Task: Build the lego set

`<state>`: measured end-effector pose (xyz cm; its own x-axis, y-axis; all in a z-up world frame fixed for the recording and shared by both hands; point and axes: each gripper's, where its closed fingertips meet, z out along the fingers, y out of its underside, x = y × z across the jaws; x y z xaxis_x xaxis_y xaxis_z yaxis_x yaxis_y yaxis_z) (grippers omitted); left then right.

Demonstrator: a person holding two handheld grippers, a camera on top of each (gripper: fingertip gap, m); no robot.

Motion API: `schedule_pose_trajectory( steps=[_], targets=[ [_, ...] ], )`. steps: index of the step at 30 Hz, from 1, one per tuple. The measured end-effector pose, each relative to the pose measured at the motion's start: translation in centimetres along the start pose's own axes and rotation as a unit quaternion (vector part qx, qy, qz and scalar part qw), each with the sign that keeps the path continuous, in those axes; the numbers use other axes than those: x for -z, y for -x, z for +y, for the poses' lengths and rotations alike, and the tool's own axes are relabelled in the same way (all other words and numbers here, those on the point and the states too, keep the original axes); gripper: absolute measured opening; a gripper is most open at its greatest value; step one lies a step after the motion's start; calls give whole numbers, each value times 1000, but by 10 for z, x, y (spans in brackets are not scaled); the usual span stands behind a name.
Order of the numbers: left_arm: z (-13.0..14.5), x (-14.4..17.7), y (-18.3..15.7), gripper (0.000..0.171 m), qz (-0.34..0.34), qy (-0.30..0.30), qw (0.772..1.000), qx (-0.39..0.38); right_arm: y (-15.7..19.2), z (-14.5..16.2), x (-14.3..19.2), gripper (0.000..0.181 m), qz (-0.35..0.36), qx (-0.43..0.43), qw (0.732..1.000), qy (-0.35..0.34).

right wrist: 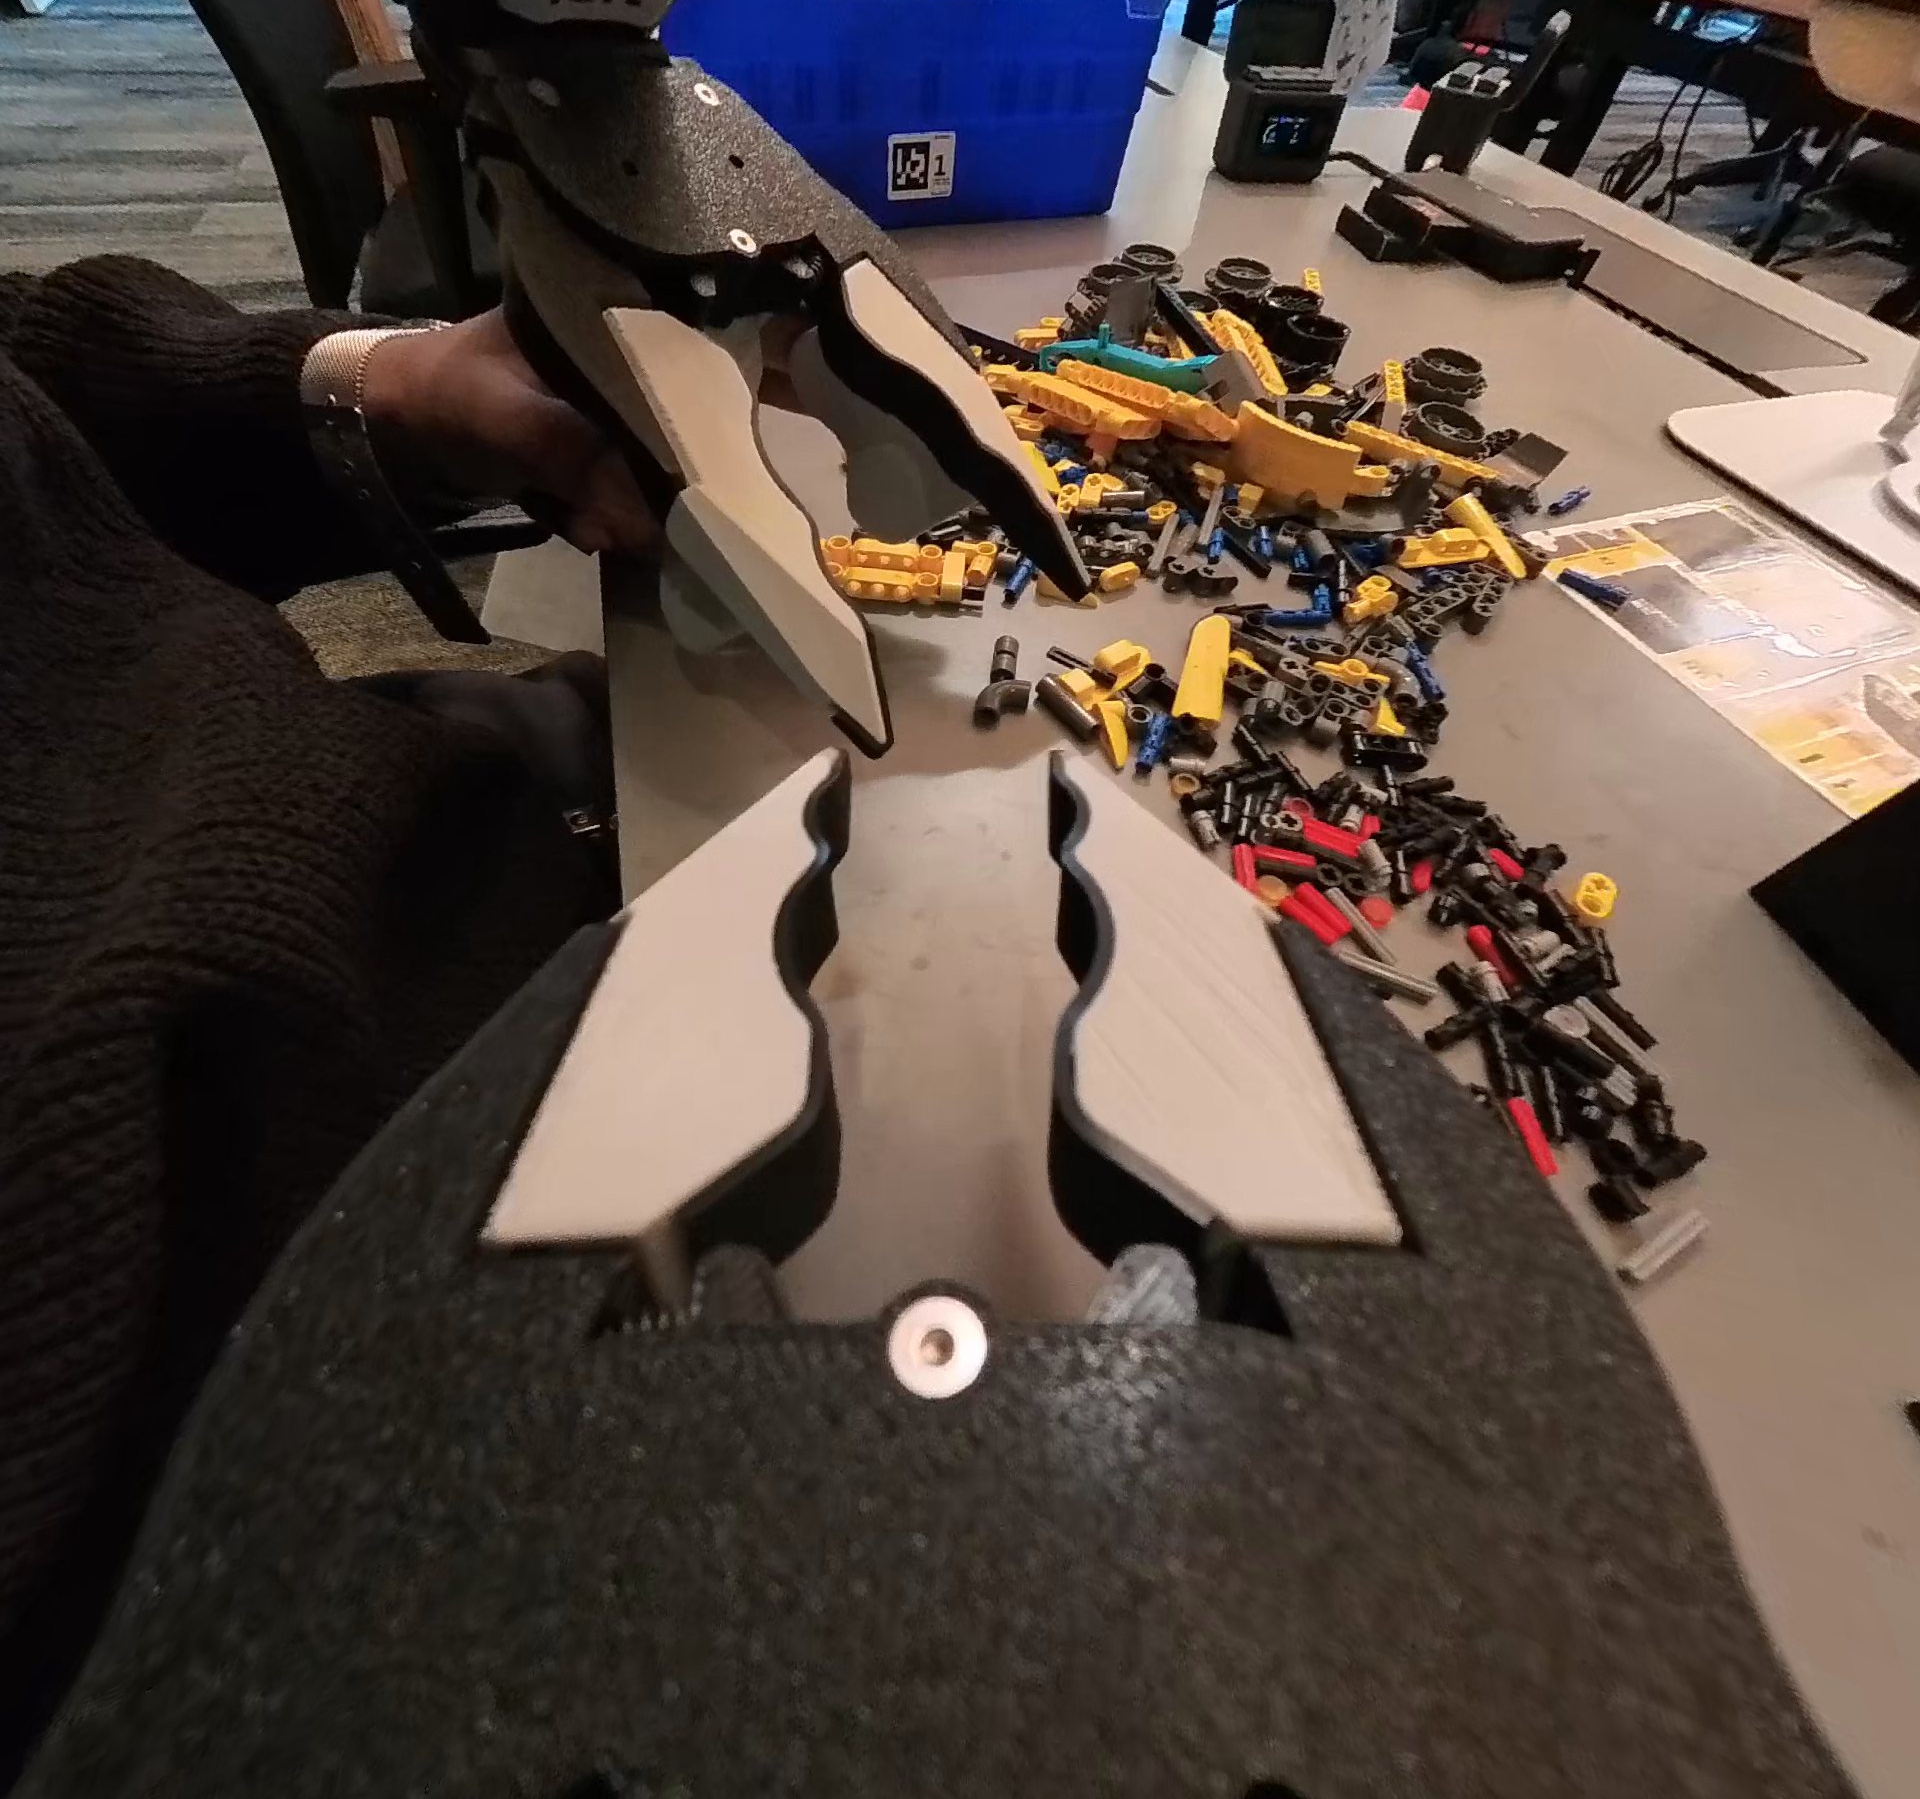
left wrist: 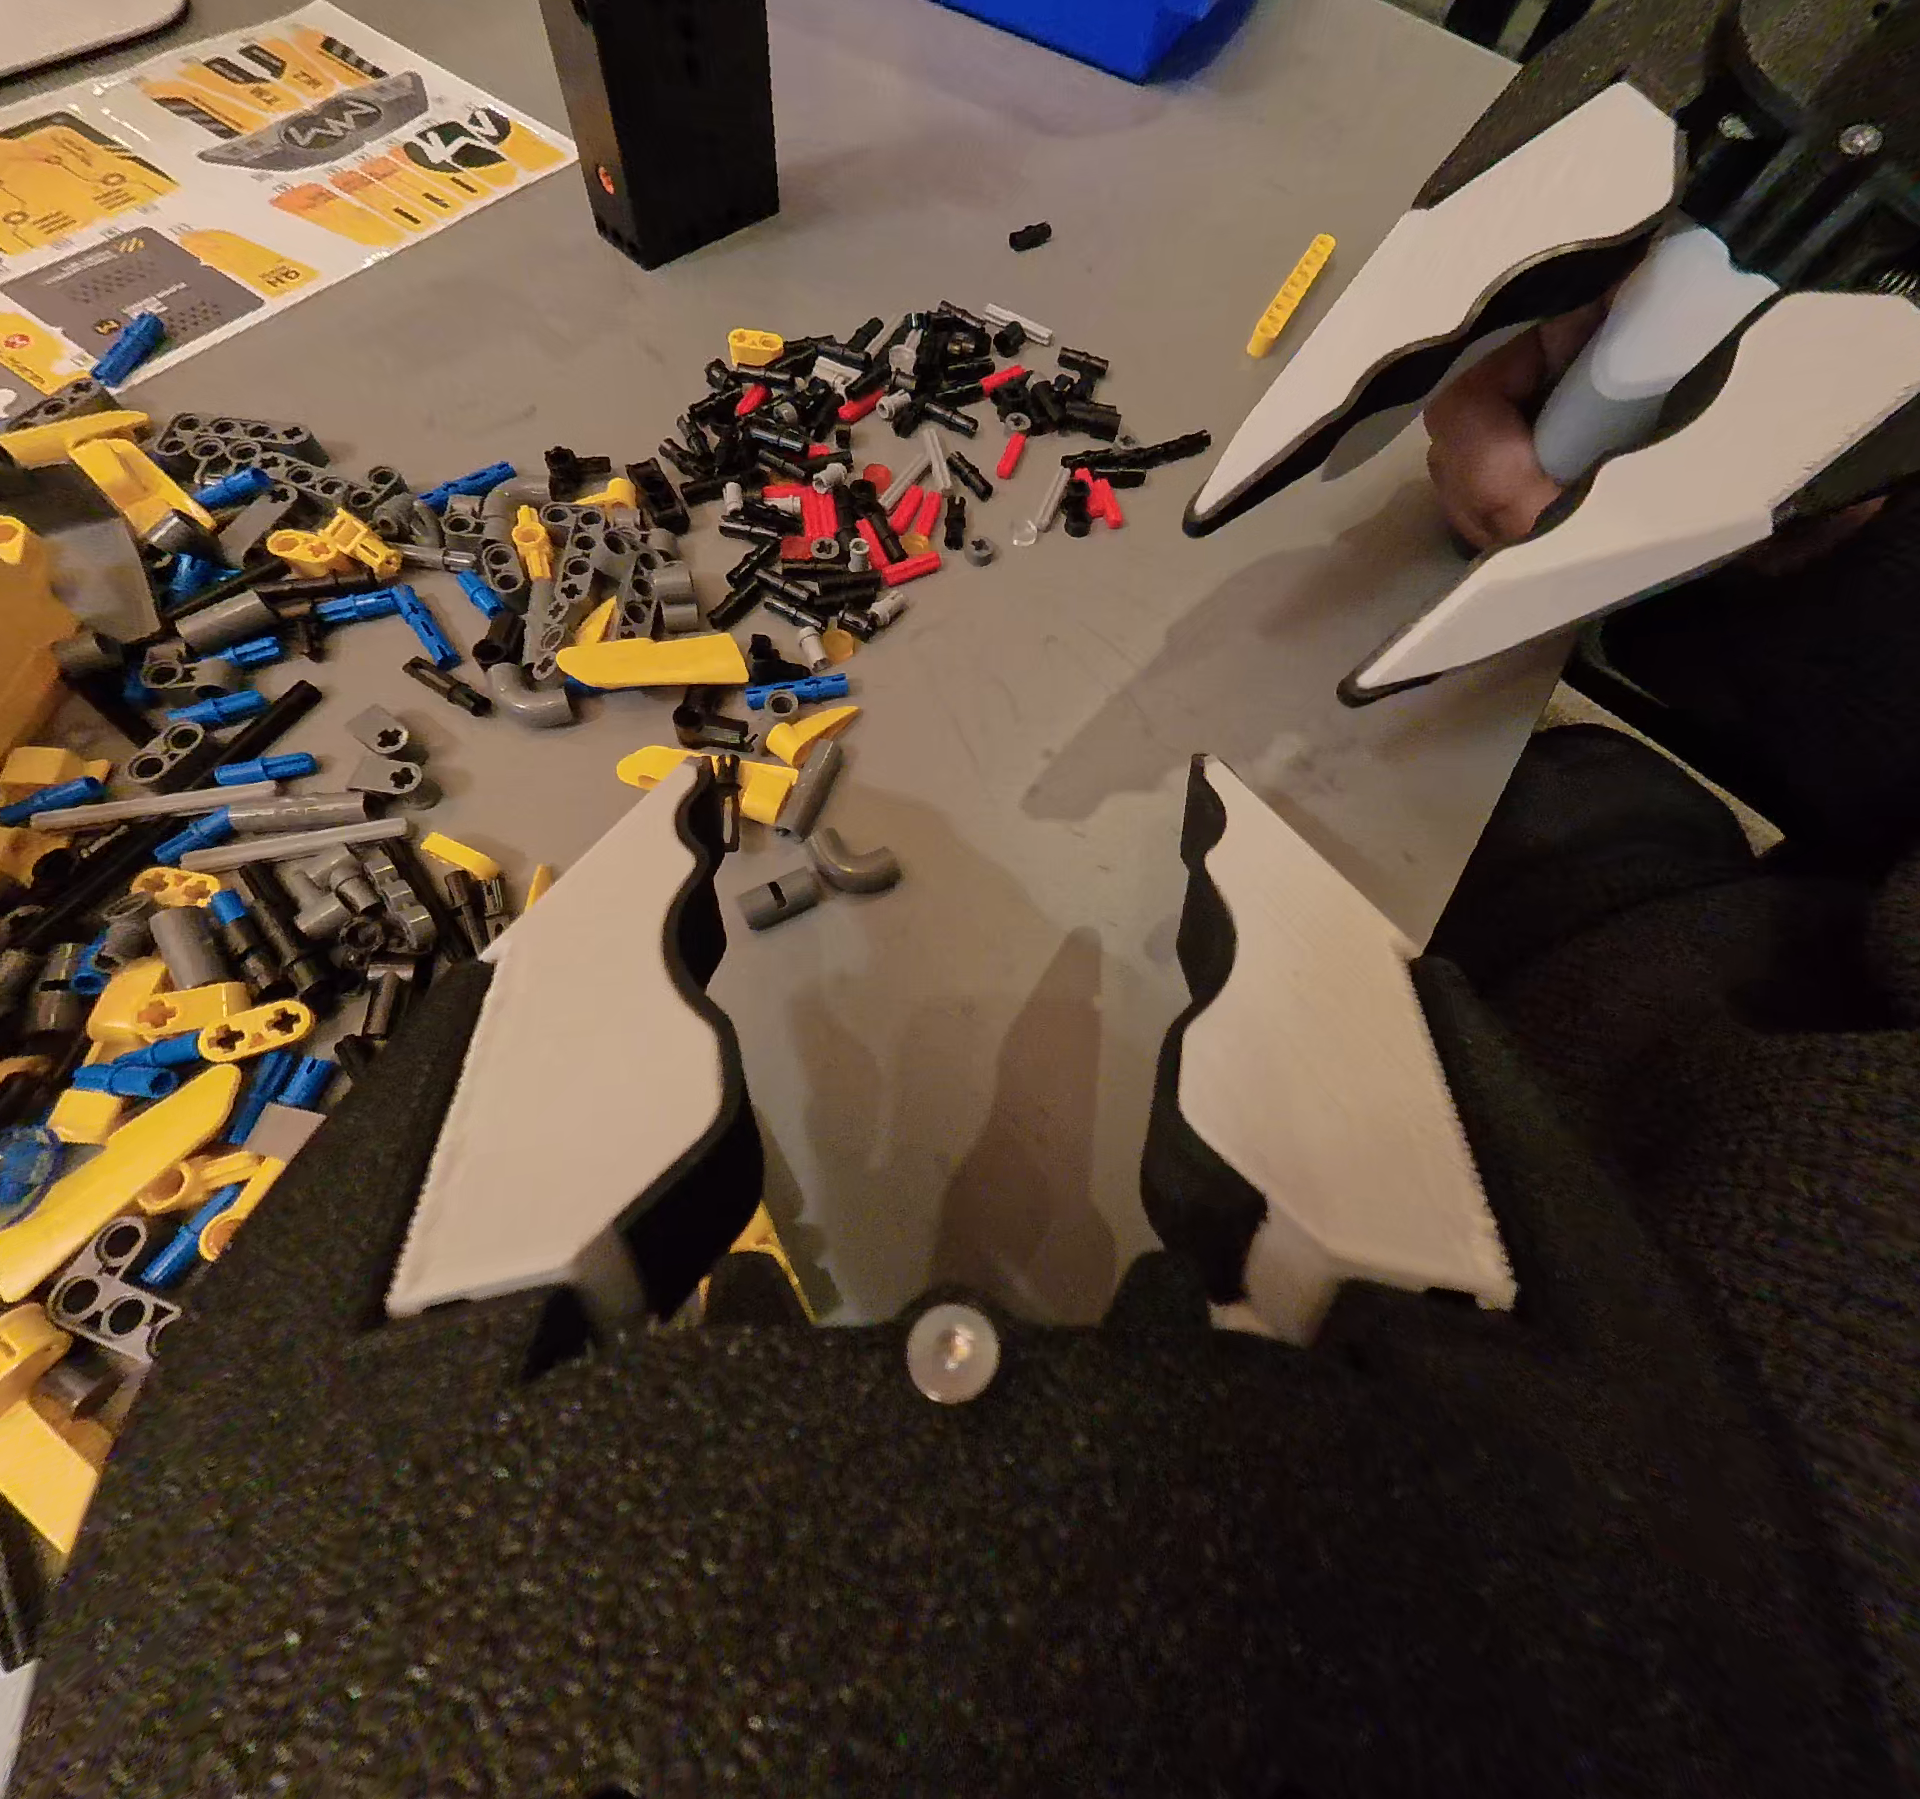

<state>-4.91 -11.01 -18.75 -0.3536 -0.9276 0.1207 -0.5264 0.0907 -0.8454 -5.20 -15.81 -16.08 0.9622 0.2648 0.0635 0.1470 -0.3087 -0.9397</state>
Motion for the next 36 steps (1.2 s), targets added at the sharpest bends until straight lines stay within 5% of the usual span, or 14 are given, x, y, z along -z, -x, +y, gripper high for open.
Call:
schedule_pose_trajectory(
  steps=[36],
  targets=[
    [-1,1,3,89,-11,-3,1000,0,-3,0,-1,36,11,-1,1000,1]
  ],
)
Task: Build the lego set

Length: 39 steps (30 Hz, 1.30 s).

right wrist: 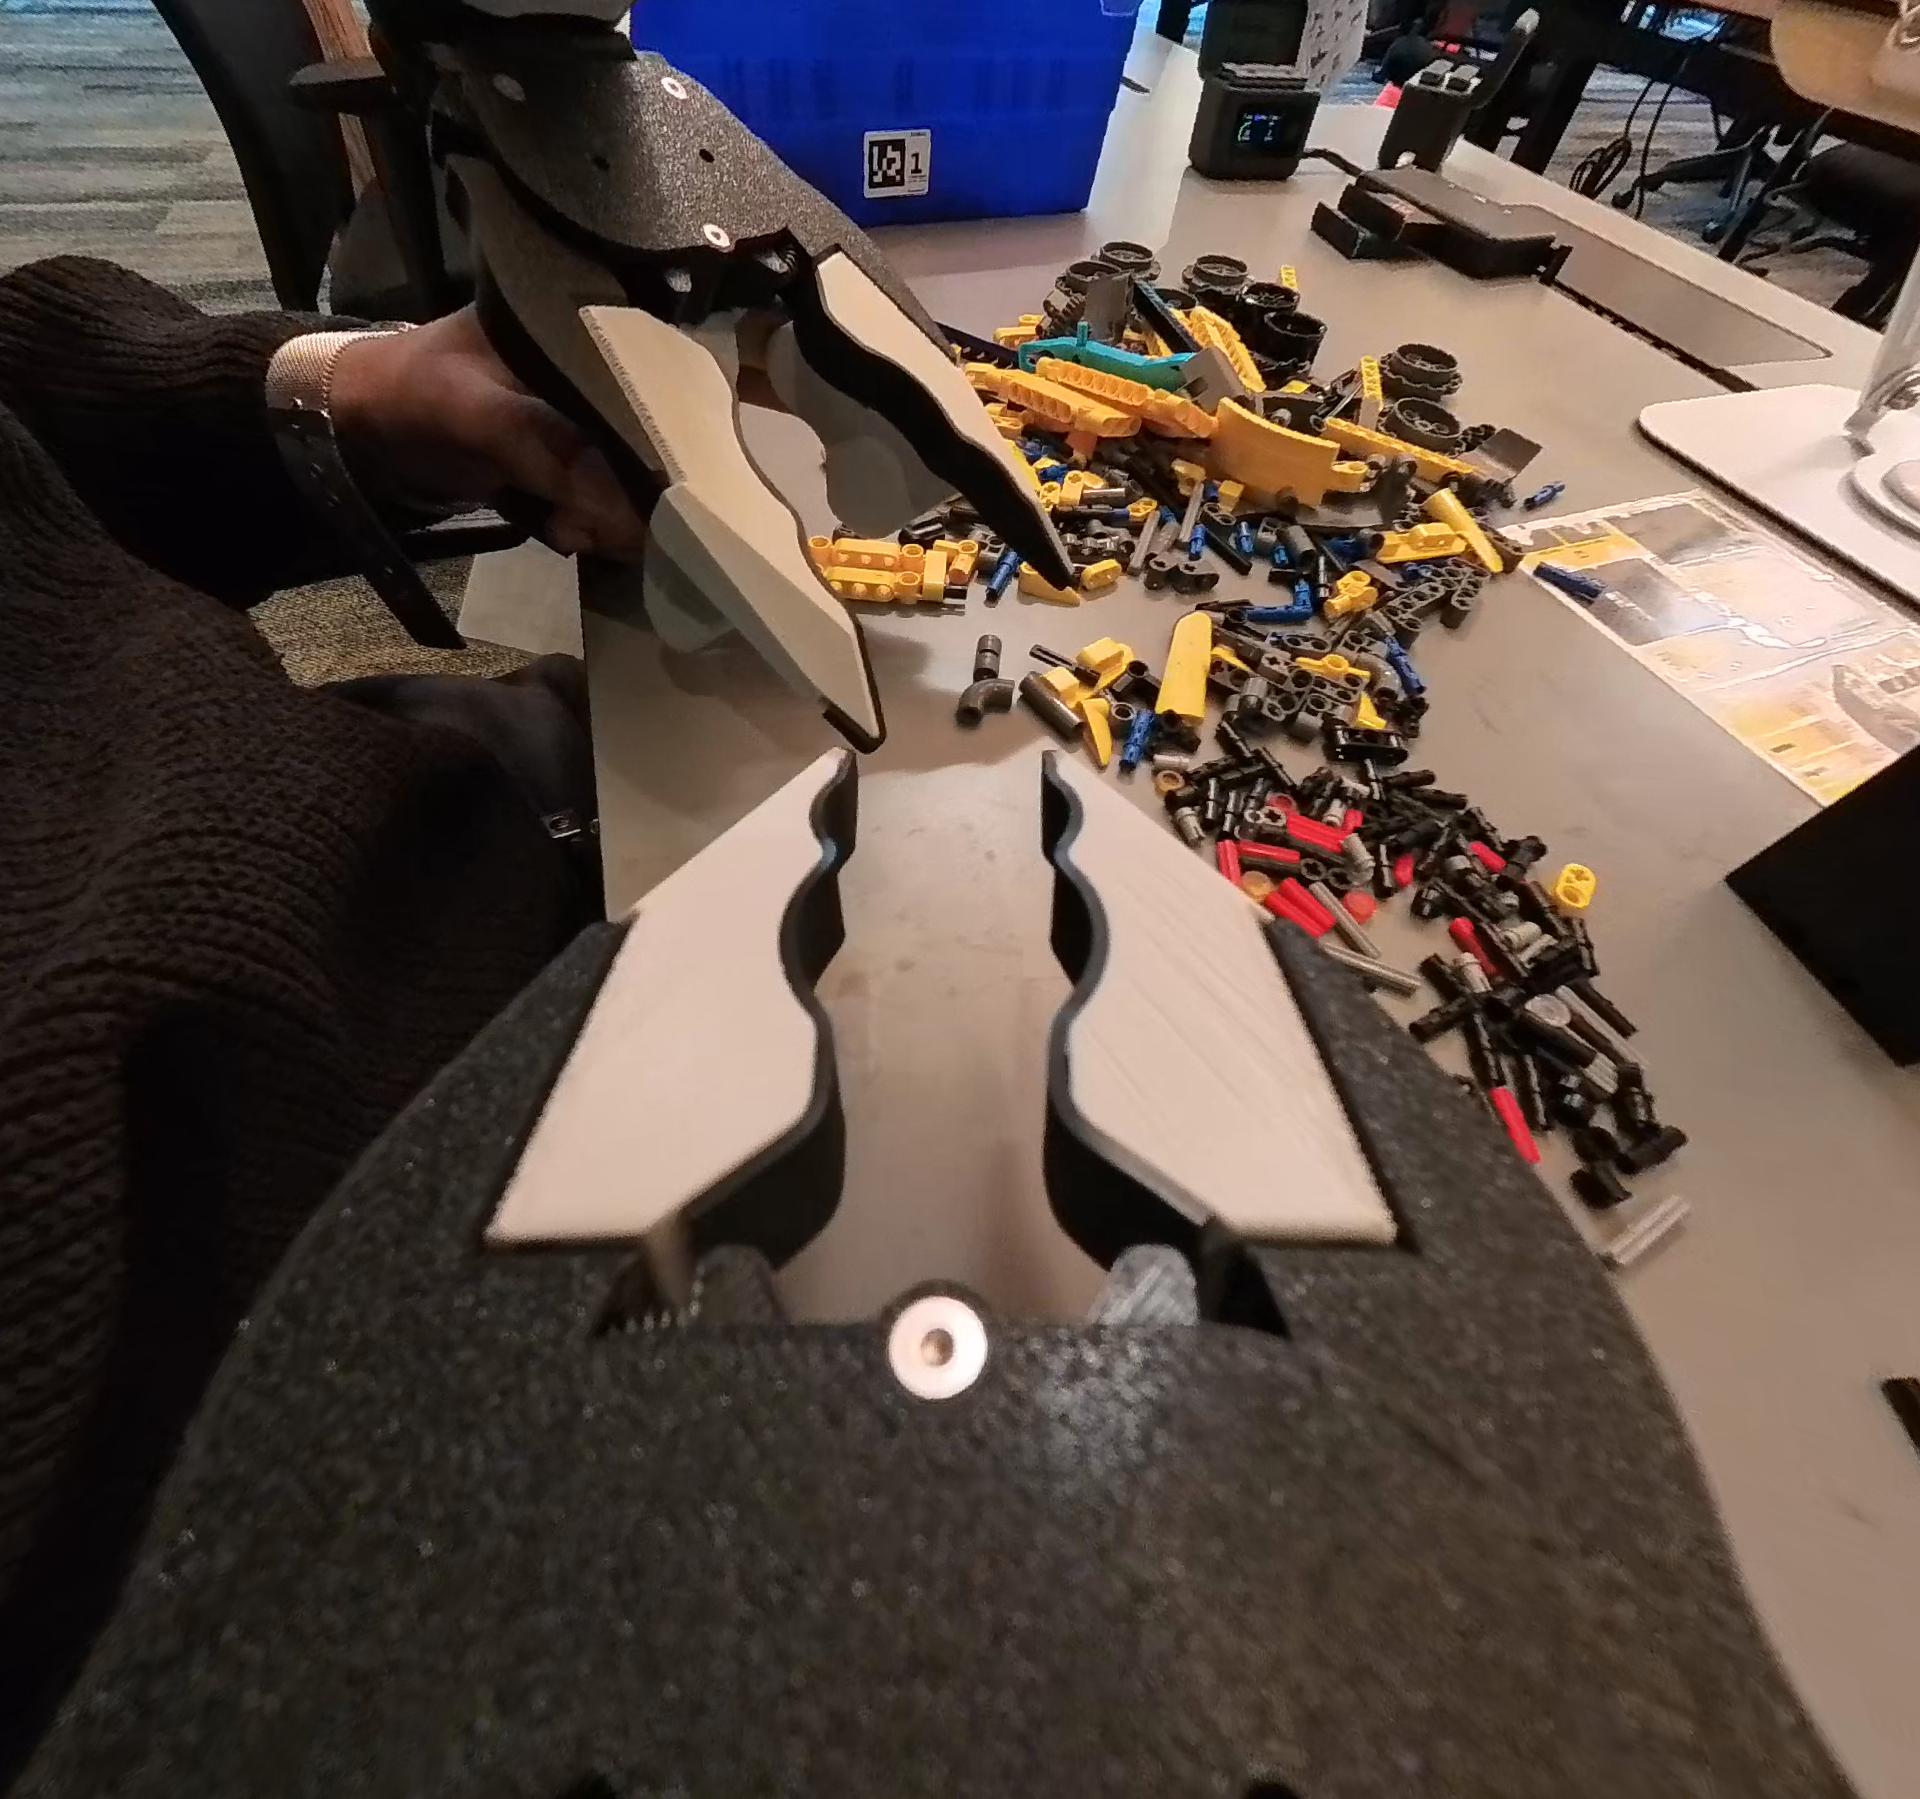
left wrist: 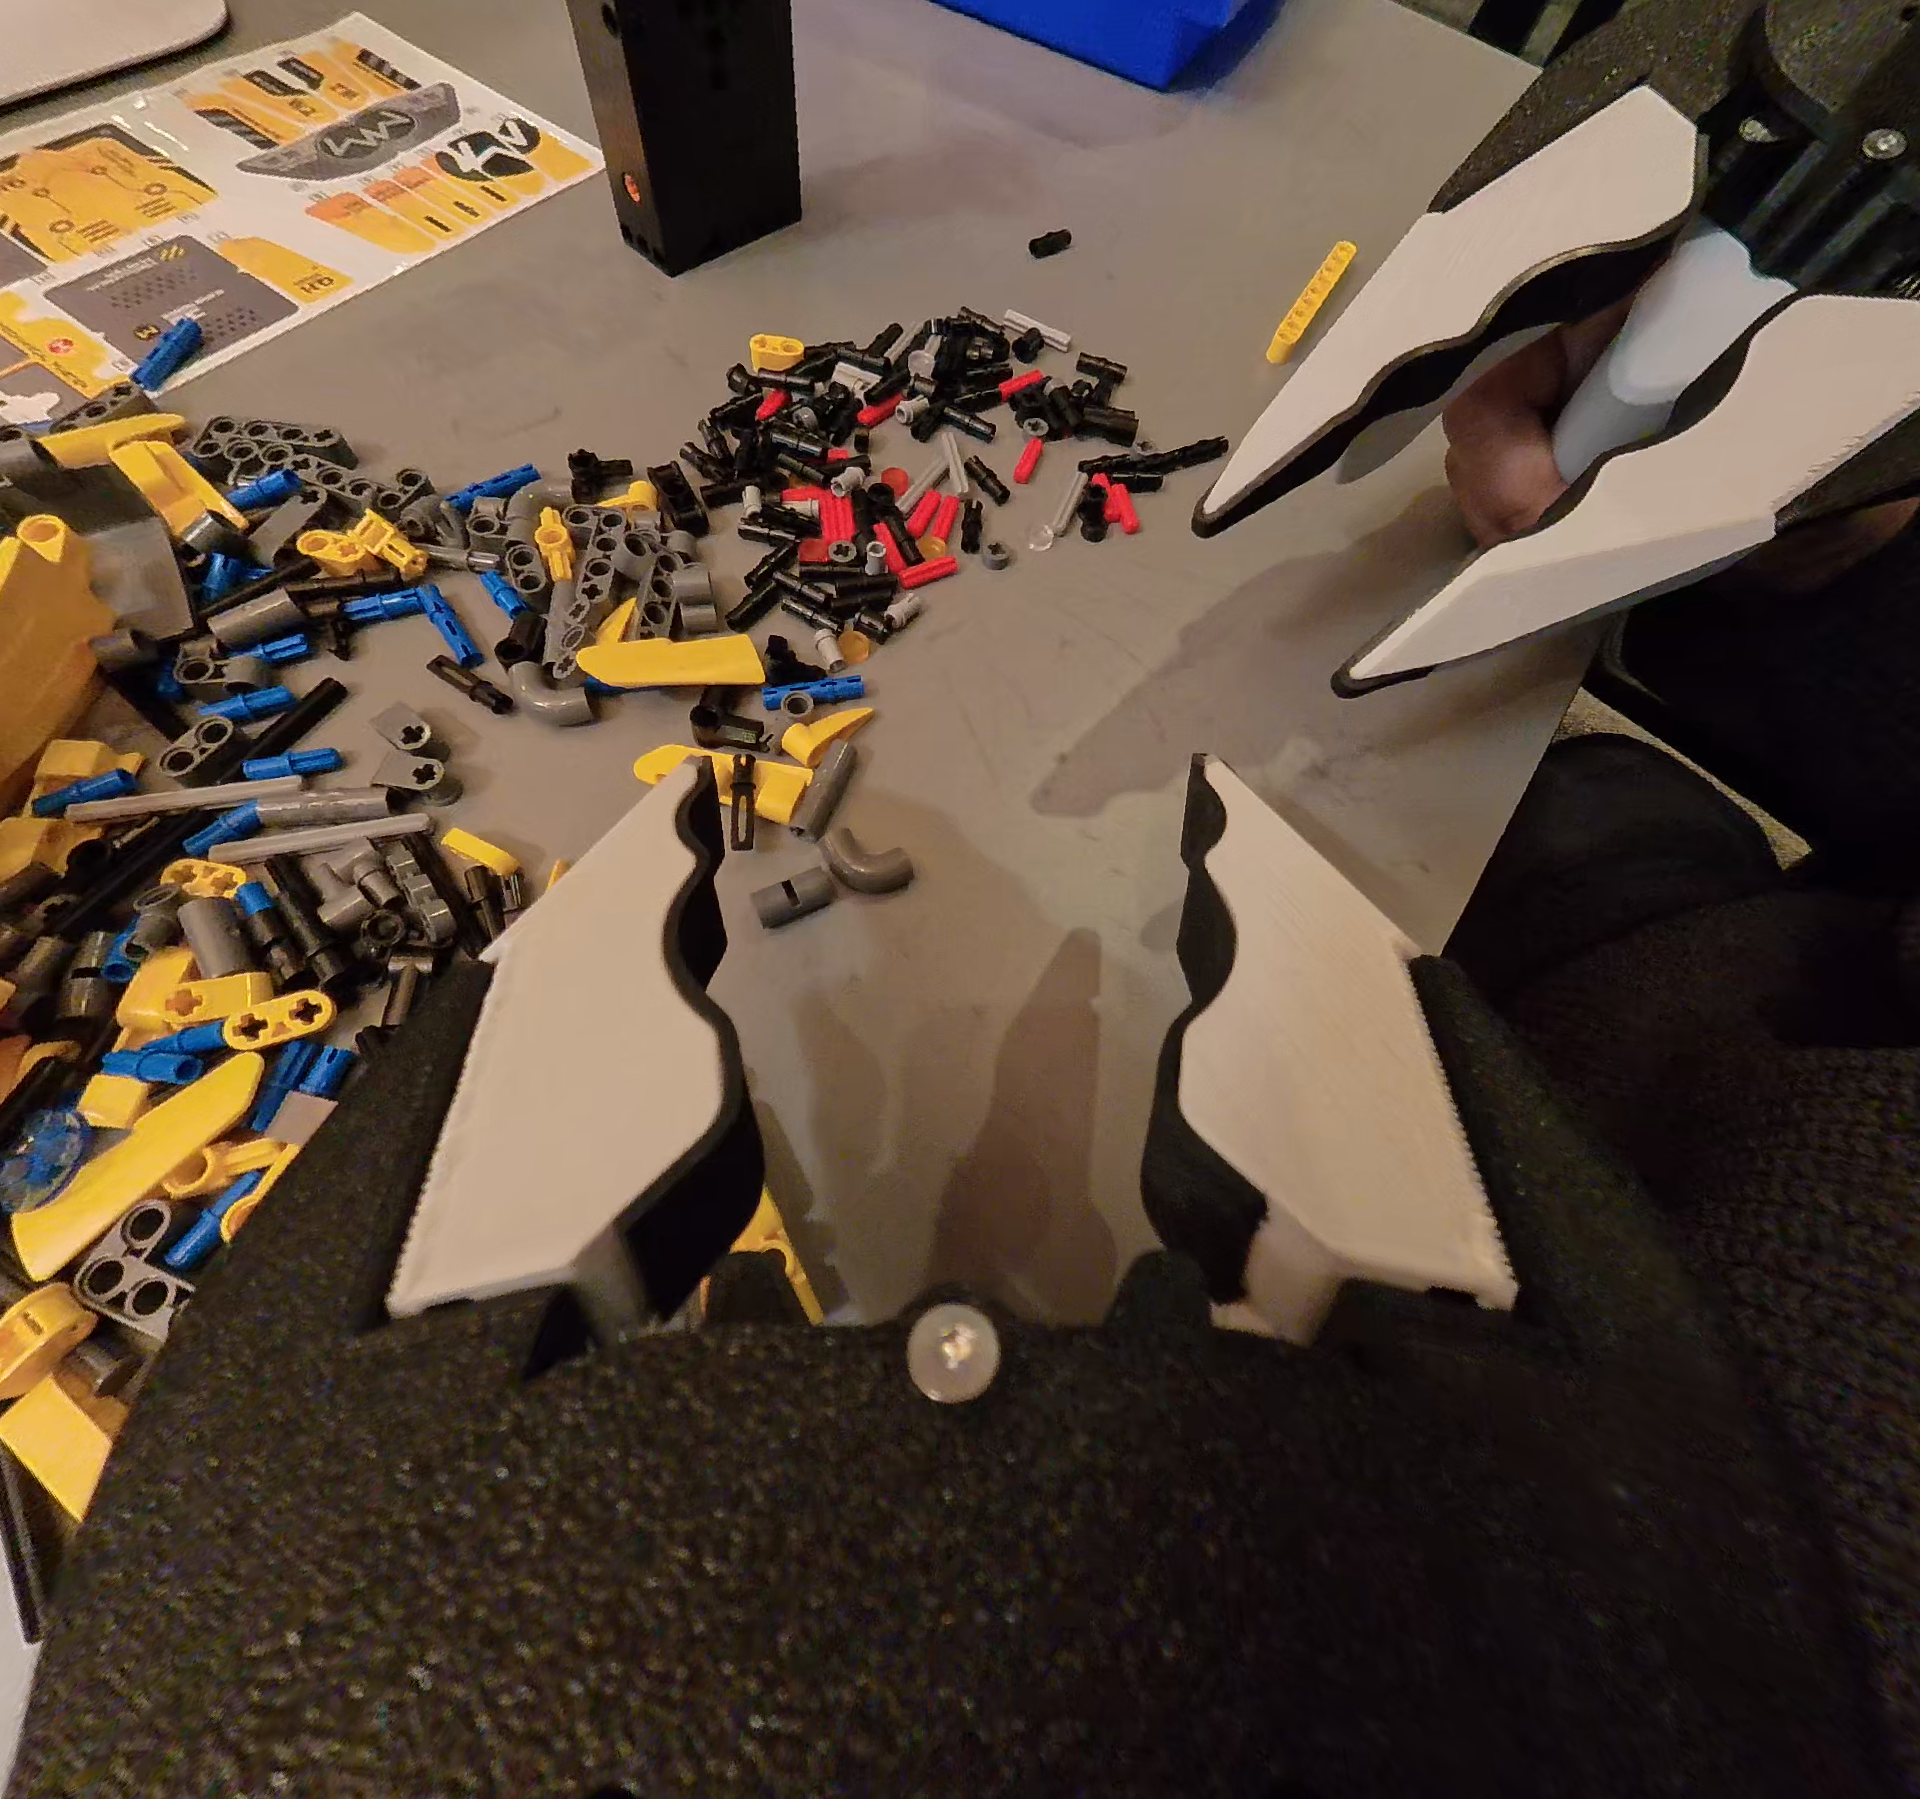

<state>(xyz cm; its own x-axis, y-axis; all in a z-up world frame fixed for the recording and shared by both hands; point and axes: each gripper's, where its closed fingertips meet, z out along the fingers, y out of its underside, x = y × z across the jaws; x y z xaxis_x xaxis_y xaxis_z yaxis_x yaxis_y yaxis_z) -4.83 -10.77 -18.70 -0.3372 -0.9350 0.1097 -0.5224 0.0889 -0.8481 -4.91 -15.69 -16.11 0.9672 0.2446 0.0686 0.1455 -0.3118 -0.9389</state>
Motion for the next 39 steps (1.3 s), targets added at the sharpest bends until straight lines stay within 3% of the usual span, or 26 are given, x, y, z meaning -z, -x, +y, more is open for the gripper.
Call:
schedule_pose_trajectory(
  steps=[11,14,21,24,27,30,36,38,39],
  targets=[
    [-3,3,-1,89,7,-13,1000,1,0,0,0,35,-1,0,1000,1],
    [-12,8,7,89,2,-41,999,4,-1,0,-1,35,1,1,1000,0],
    [-25,38,94,82,-125,-41,991,-12,-1,3,-4,35,5,9,1000,14],
    [-19,39,133,80,-156,-11,988,-5,-2,3,-5,35,5,10,1000,15],
    [-14,43,176,80,-230,10,973,-1,-2,2,-4,35,6,10,1000,12],
    [-5,39,182,78,-222,16,974,33,-3,2,-4,35,8,10,1000,10],
    [4,39,184,53,-211,11,976,60,-3,0,-2,34,9,6,1000,1],
    [3,41,183,37,-205,-7,977,63,-4,-1,-2,33,9,3,1000,-2],
    [1,42,183,21,-204,-12,977,65,-5,-1,-1,33,10,1,1000,-3]
  ],
)
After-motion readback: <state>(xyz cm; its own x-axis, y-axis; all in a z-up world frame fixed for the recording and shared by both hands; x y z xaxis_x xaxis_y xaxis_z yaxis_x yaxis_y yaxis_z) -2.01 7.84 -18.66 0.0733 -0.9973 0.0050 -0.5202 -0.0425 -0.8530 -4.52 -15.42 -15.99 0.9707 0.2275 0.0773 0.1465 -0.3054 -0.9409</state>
